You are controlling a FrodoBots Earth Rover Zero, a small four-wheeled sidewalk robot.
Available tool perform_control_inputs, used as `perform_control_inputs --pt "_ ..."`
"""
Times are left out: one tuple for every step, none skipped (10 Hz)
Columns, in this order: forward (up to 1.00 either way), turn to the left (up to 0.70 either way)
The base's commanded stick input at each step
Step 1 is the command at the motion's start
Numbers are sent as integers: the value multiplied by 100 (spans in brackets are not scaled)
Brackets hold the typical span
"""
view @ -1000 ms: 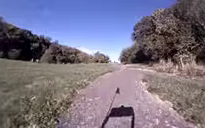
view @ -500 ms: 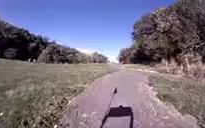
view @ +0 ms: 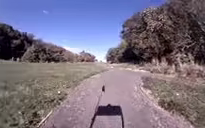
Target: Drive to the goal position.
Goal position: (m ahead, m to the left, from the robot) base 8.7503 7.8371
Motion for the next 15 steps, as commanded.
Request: perform_control_inputs --pt "100 1" --pt "100 1" --pt "100 1" --pt "100 1" --pt "100 1" --pt "100 1" --pt "100 1" --pt "100 1" --pt "100 1" --pt "100 -25" --pt "100 -32" --pt "100 -35" --pt "100 -35" --pt "100 -35" --pt "100 -35"
